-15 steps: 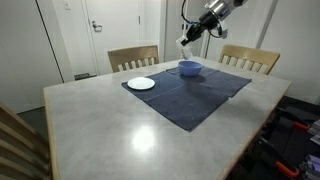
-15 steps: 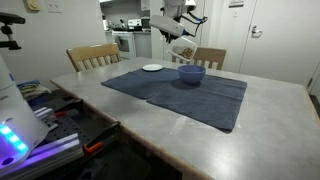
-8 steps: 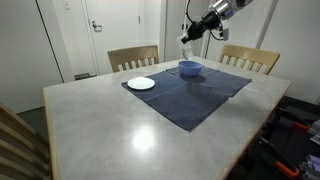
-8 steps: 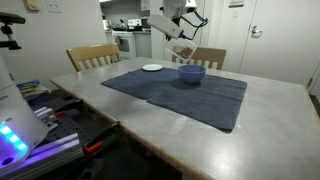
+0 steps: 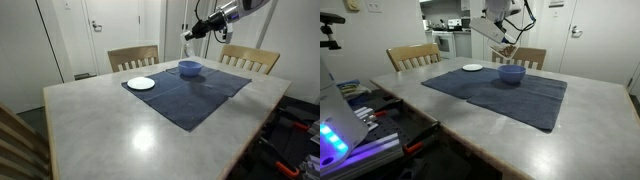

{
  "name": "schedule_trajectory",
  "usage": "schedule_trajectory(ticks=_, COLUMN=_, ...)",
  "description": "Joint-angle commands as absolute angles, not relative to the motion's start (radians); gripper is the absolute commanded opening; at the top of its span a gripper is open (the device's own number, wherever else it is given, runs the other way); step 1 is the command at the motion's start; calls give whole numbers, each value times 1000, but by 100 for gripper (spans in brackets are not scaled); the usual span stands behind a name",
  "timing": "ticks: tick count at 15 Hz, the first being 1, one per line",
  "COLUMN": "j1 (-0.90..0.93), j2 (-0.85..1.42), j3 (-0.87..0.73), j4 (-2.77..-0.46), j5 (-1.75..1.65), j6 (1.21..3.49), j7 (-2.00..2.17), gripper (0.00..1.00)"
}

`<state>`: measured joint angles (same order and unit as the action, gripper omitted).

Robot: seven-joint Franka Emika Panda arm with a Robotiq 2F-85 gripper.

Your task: Pick the clear bowl and pour its contents into the blue bowl

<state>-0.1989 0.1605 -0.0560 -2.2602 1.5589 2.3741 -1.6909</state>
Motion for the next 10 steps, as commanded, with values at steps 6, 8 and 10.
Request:
schedule_trajectory(ticks=6, j1=-190, j2=159, j3=-127, j4=-2320, j5=1690, j6=2228, j7=-1861, gripper=2)
schedule_trajectory(ticks=8, j1=-193, j2=162, j3=-138, j4=-2333, j5=1711, j6=2200, j7=-1887, gripper=2)
schedule_trajectory(ticks=10, j1=-197, j2=169, j3=-149, j4=-2346, j5=1737, j6=2162, j7=-1920, gripper=2)
